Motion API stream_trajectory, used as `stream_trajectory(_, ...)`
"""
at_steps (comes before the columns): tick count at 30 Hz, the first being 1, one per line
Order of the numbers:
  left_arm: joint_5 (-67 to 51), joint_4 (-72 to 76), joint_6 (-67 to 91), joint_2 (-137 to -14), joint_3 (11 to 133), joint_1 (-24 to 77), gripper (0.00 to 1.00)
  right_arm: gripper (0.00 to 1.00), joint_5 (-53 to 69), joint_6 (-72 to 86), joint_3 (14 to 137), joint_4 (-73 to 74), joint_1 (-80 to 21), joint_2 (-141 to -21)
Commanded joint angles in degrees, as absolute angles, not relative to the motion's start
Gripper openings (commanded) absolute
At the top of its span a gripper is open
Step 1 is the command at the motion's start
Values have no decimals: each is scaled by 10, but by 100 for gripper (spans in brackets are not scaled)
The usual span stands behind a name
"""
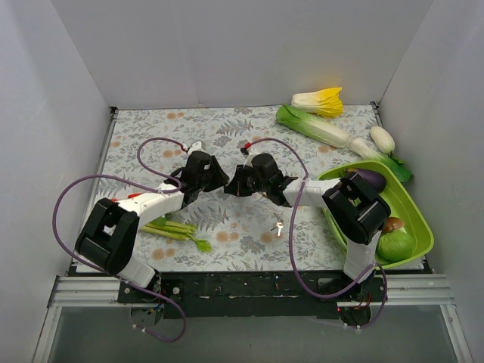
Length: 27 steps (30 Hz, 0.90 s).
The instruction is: Unlock with the key
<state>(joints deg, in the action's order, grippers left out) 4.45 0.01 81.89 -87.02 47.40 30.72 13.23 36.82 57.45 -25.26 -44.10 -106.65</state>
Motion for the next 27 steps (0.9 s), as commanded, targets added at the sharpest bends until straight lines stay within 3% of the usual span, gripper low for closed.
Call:
stream_trajectory(1,-40,-33,824,-846,470,330,0,1,93,348,628,-344,-436,-1062)
stream_trajectory(27,-130,75,802,-782,427,330,0,1,95,353,526,-439,-425,-969)
